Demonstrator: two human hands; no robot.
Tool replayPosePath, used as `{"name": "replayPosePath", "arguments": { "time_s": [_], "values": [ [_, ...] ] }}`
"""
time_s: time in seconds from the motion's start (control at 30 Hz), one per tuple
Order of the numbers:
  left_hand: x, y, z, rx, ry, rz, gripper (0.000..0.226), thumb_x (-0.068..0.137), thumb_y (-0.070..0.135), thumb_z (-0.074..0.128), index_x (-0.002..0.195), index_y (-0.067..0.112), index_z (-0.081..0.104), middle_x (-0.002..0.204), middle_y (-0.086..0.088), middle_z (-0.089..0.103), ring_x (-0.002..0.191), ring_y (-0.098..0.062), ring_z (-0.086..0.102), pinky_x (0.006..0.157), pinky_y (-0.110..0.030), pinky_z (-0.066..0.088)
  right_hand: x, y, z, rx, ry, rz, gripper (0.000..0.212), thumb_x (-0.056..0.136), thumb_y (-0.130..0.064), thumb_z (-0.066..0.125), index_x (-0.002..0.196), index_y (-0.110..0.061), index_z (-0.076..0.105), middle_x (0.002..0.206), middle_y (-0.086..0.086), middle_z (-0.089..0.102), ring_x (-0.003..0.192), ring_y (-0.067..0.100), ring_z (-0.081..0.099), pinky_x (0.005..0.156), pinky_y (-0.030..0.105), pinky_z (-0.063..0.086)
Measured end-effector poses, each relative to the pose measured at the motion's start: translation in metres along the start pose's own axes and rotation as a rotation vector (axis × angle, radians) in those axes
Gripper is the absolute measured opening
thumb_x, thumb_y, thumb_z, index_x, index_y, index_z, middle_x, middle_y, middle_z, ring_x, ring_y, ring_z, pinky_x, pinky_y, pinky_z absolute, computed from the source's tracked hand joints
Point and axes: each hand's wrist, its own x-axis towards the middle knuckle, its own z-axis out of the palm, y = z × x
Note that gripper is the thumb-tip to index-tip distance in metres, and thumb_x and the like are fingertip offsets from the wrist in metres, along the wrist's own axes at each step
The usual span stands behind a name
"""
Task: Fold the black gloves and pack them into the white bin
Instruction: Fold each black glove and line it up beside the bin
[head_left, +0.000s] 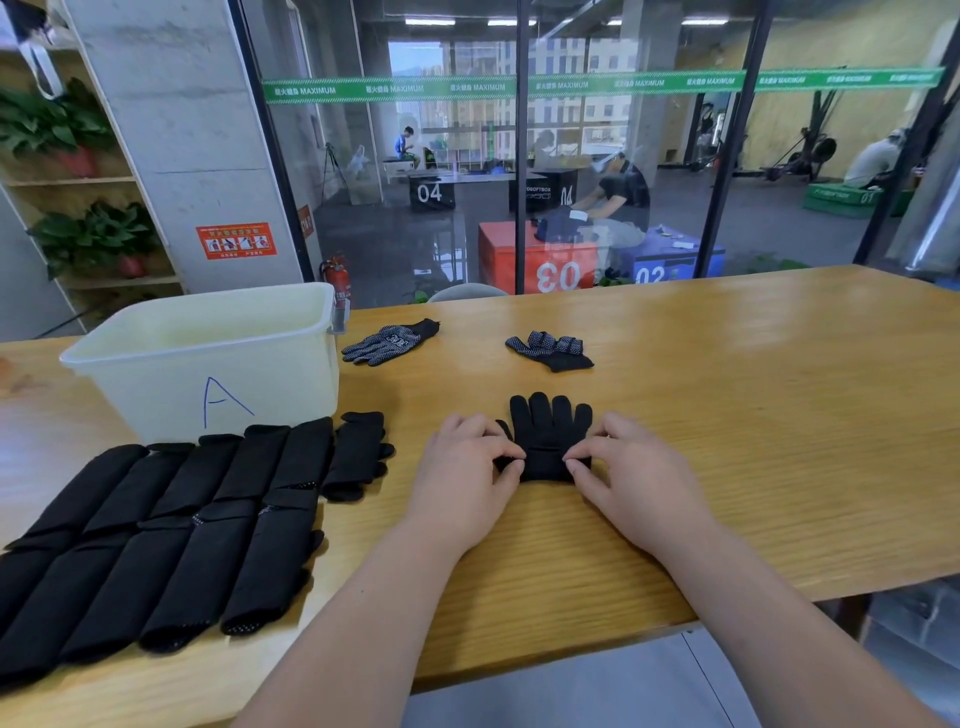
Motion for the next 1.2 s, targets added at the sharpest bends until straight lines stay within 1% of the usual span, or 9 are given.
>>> {"name": "replayPosePath", "arguments": {
  "time_s": [0.07,0.13,0.27,0.4,0.53,0.67,0.83,0.93,1.2],
  "values": [
    [0.000,0.001,0.001,0.056,0.001,0.032,0.023,0.099,0.046,0.067,0.114,0.035,0.080,0.120,0.024,0.058,0.122,-0.007,0.042,0.109,-0.035,0.039,0.001,0.000,0.001,-0.026,0.028,-0.028,0.017,0.096,-0.043,0.066,0.096,-0.034,0.080,0.102,-0.022,0.056,0.097,0.004,0.051,0.057,0.024,0.048],
    [-0.001,0.003,0.001,0.106,-0.013,0.065,0.029,0.097,0.052,0.066,0.118,0.036,0.078,0.129,0.026,0.058,0.126,-0.005,0.040,0.109,-0.032,0.036,0.001,0.000,0.001,-0.049,0.042,-0.058,0.020,0.096,-0.044,0.064,0.092,-0.033,0.081,0.110,-0.025,0.064,0.102,0.006,0.051,0.062,0.022,0.047],
    [-0.003,0.004,-0.001,0.128,-0.040,0.076,0.035,0.096,0.051,0.064,0.127,0.036,0.074,0.131,0.027,0.062,0.126,-0.003,0.042,0.109,-0.028,0.034,0.002,-0.002,0.001,-0.046,0.024,-0.063,0.026,0.098,-0.050,0.060,0.100,-0.034,0.081,0.111,-0.027,0.072,0.095,0.002,0.050,0.075,0.025,0.050],
    [-0.002,0.002,-0.001,0.111,-0.047,0.064,0.032,0.101,0.046,0.061,0.130,0.037,0.072,0.132,0.024,0.065,0.123,-0.004,0.046,0.108,-0.029,0.036,0.000,-0.005,-0.004,-0.033,0.015,-0.053,0.026,0.091,-0.056,0.068,0.105,-0.036,0.079,0.110,-0.027,0.073,0.091,0.002,0.051,0.073,0.024,0.048],
    [-0.001,0.001,-0.001,0.090,-0.049,0.037,0.031,0.103,0.048,0.058,0.130,0.039,0.071,0.130,0.024,0.067,0.121,-0.003,0.047,0.106,-0.032,0.040,-0.001,-0.006,-0.006,-0.020,-0.010,-0.023,0.027,0.086,-0.050,0.072,0.111,-0.039,0.076,0.101,-0.030,0.070,0.093,0.001,0.052,0.072,0.024,0.049],
    [-0.003,0.003,-0.003,0.068,-0.062,0.017,0.036,0.099,0.051,0.065,0.132,0.040,0.067,0.126,0.024,0.066,0.125,-0.005,0.048,0.108,-0.034,0.040,-0.002,-0.009,-0.010,0.050,-0.010,0.024,0.028,0.088,-0.044,0.077,0.115,-0.040,0.076,0.081,-0.035,0.041,0.080,0.002,0.054,0.068,0.027,0.052],
    [-0.004,0.001,-0.005,-0.069,-0.046,-0.107,0.032,0.100,0.047,0.066,0.133,0.046,0.066,0.119,0.015,0.058,0.116,-0.012,0.056,0.108,-0.035,0.047,0.000,-0.002,-0.006,0.162,-0.039,0.100,0.029,0.093,-0.054,0.067,0.121,-0.049,0.070,0.095,-0.021,0.057,0.084,0.000,0.061,0.075,0.027,0.055],
    [-0.003,0.001,-0.007,-0.133,-0.035,-0.097,0.031,0.101,0.044,0.067,0.131,0.043,0.068,0.104,0.026,0.055,0.113,-0.006,0.056,0.105,-0.035,0.047,0.001,0.000,-0.008,0.261,-0.029,0.129,0.024,0.093,-0.049,0.070,0.117,-0.048,0.071,0.094,-0.022,0.064,0.089,-0.003,0.061,0.080,0.026,0.054],
    [-0.001,-0.001,-0.009,-0.254,-0.058,-0.158,0.029,0.101,0.049,0.066,0.130,0.046,0.067,0.104,0.022,0.069,0.102,-0.002,0.061,0.086,-0.026,0.048,0.004,0.003,-0.007,0.327,-0.052,0.141,0.021,0.097,-0.049,0.066,0.117,-0.048,0.068,0.086,-0.026,0.071,0.095,-0.003,0.058,0.082,0.027,0.049]
  ]
}}
